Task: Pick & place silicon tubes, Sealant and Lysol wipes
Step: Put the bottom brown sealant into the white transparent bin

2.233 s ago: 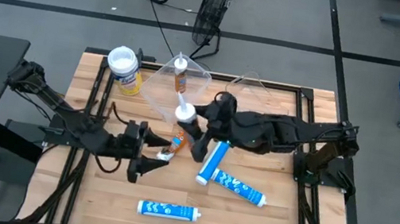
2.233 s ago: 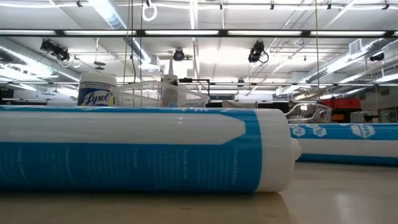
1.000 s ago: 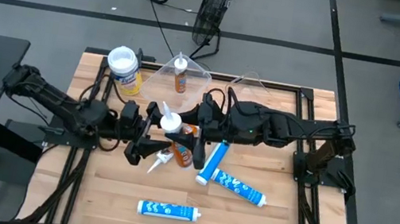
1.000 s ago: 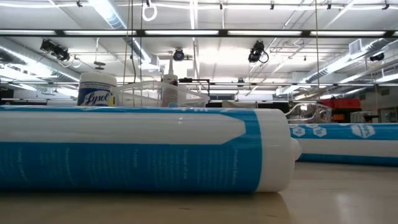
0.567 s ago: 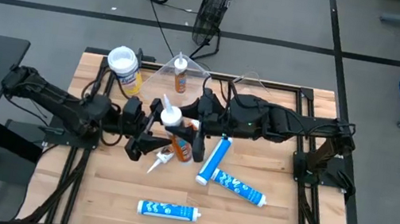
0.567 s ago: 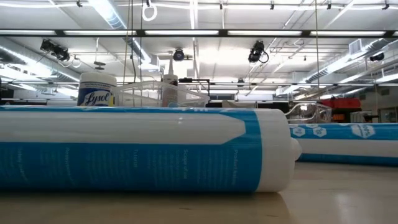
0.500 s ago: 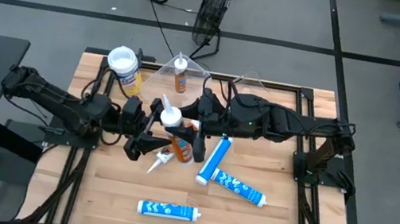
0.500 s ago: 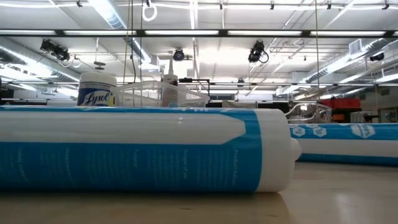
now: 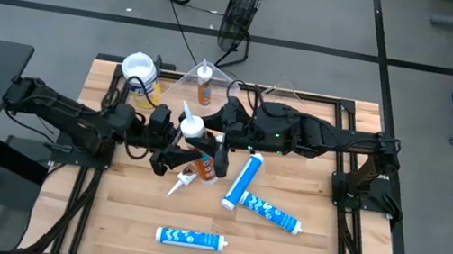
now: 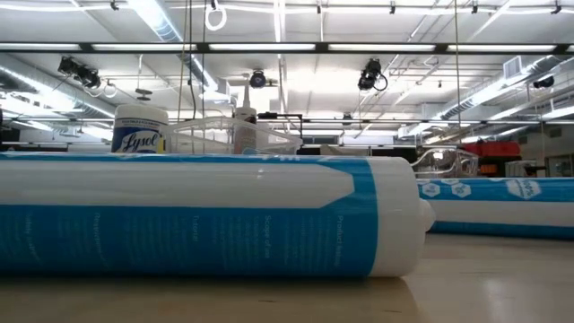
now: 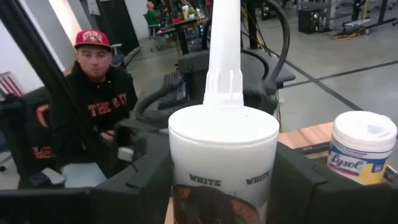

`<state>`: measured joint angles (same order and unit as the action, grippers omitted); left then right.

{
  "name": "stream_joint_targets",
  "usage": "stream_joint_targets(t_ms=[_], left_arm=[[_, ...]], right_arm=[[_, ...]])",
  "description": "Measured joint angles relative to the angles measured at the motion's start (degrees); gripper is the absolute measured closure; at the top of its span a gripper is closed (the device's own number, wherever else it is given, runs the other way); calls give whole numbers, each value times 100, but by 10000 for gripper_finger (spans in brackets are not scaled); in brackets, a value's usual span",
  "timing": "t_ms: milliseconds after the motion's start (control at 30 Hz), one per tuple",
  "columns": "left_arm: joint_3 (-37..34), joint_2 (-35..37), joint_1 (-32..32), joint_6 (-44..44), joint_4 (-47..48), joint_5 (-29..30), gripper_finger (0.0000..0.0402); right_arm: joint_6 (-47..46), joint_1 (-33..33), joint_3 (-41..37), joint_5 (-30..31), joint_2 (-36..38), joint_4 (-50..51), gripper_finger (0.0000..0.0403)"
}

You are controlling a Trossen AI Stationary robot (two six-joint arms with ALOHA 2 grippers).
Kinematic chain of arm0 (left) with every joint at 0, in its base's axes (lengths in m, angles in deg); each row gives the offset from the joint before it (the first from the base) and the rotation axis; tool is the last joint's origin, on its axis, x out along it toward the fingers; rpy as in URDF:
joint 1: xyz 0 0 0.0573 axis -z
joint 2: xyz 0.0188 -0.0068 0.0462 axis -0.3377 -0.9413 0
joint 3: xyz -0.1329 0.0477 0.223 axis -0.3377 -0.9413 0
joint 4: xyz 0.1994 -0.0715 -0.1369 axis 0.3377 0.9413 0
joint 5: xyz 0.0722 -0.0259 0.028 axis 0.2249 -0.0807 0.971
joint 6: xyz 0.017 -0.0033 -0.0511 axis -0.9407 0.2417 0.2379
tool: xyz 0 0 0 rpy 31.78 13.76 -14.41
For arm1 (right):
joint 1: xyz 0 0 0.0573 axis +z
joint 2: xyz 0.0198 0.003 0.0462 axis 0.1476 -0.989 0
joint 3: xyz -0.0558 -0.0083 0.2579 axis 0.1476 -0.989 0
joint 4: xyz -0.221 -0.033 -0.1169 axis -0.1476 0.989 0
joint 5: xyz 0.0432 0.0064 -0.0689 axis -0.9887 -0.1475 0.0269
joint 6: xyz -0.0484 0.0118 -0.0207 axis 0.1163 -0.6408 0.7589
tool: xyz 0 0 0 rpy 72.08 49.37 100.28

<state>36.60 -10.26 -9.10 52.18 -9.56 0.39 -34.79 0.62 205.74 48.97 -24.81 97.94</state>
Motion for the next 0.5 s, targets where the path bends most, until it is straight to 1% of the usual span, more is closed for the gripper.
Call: stream_joint_targets(t_ms=[133, 233, 333, 500], left_arm=[[4, -23, -28, -117, -55, -6, 74], [4, -23, -28, -128, -69, -45, 87], [2, -23, -28, -130, -66, -55, 109], [2, -20, -28, -147, -61, -57, 158]], right_arm=[[-2, -21, -9, -3, -76, -5, 192], [-60, -33, -9, -20, -86, -42, 192], [-90, -33, -9, -33, -91, -17, 192], [-109, -26, -9, -36, -95, -3, 192]])
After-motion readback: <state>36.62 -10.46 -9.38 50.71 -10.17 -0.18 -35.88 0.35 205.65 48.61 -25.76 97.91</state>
